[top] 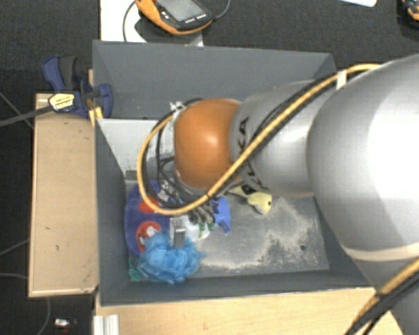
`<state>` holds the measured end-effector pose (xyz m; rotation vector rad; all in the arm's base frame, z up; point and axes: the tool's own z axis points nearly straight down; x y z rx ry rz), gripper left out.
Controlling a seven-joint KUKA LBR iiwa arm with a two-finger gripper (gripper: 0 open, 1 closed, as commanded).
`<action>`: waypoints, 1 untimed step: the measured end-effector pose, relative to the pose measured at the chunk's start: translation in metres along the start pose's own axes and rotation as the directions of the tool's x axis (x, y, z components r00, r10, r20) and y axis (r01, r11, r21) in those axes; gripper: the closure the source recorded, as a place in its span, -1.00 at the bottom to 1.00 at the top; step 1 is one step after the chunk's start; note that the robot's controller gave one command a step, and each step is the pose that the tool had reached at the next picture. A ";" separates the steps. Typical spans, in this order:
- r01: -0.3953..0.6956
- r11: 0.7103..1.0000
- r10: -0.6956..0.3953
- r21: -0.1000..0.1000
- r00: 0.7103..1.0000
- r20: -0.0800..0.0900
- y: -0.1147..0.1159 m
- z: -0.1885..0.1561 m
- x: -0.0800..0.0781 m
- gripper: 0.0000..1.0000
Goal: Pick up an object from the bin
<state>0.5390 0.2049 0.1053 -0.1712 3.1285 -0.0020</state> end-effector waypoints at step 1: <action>-0.007 1.000 0.007 -0.001 1.000 0.002 -0.001 -0.003 -0.003 -1.00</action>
Offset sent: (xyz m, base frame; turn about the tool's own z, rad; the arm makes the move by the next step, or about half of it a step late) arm -0.0043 0.0187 0.0163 0.0369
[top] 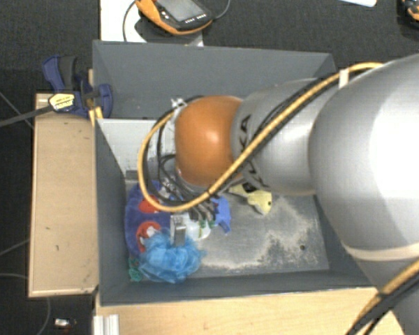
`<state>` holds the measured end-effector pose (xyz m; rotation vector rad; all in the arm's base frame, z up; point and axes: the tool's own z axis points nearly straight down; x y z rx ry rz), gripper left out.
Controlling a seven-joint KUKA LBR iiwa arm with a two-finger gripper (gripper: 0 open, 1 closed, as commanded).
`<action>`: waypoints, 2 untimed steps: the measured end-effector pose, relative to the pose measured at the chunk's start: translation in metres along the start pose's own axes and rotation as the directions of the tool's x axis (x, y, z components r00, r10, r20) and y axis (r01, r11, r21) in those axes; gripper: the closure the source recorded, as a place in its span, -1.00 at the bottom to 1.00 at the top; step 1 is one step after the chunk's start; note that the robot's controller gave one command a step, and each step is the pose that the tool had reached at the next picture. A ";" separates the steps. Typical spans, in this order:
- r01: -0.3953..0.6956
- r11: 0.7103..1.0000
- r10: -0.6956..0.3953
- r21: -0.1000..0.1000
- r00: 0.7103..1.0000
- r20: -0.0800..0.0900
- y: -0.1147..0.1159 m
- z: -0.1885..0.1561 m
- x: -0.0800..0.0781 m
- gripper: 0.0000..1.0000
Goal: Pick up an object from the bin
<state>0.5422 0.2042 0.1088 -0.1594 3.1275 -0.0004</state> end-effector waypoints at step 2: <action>-0.020 1.000 0.020 -0.002 1.000 0.006 0.026 -0.015 0.002 -1.00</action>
Offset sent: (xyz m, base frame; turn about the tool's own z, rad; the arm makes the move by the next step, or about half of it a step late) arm -0.0023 0.0124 0.0061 0.0173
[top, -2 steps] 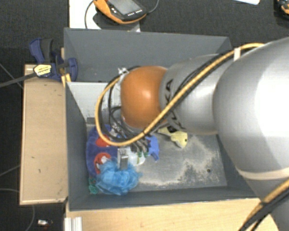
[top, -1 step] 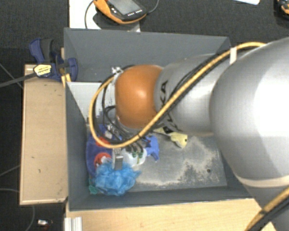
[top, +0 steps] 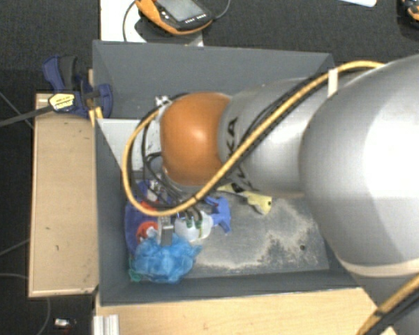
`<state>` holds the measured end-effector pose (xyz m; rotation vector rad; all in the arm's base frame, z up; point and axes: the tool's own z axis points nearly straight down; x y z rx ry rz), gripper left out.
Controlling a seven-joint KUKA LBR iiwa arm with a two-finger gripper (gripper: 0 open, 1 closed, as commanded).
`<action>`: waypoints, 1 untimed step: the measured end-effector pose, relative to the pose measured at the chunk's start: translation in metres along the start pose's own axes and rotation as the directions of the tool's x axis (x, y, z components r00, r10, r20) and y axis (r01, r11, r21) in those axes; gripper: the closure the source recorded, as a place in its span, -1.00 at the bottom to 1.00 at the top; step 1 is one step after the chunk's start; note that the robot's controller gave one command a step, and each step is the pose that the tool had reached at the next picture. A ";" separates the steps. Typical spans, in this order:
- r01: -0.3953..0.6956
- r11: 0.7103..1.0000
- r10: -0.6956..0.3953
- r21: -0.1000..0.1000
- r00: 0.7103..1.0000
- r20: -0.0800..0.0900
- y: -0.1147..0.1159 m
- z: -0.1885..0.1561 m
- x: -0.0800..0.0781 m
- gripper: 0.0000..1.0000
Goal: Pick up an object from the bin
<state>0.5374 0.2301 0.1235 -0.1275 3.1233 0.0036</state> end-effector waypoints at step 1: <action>-0.025 1.000 0.025 0.000 1.000 0.001 -0.005 0.001 -0.025 -1.00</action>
Offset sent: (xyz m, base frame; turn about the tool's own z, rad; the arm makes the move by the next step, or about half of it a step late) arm 0.0402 -0.0238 0.0060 0.0423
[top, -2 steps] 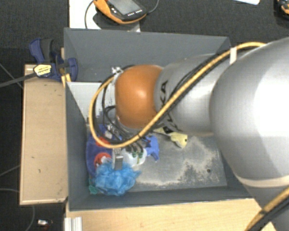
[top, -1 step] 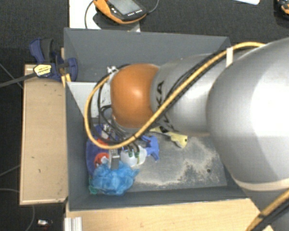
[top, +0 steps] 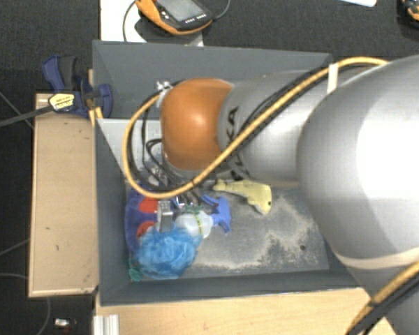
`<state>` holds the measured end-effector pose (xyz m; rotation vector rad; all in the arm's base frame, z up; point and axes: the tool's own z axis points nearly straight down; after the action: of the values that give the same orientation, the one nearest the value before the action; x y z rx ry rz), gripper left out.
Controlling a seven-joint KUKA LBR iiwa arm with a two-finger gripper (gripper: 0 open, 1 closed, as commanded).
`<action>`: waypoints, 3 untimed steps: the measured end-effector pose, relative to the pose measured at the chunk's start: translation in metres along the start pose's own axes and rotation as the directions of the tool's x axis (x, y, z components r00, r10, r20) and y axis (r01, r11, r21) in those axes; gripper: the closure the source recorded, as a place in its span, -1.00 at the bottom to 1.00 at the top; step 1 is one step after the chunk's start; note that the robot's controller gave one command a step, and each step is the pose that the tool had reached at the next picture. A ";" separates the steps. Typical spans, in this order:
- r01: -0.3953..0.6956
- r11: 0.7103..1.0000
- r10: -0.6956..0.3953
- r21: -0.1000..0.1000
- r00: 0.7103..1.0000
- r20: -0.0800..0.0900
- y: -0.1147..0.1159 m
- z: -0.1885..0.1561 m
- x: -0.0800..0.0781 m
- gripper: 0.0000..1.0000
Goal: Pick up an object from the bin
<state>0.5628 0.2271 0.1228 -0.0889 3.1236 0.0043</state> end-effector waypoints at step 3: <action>-0.059 0.998 0.059 -0.001 0.998 0.004 -0.010 -0.018 -0.005 -1.00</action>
Offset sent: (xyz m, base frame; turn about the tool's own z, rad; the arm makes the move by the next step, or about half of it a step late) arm 0.0206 -0.0048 0.0116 0.0298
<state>0.5680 0.2174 0.1412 0.0036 3.1212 0.0072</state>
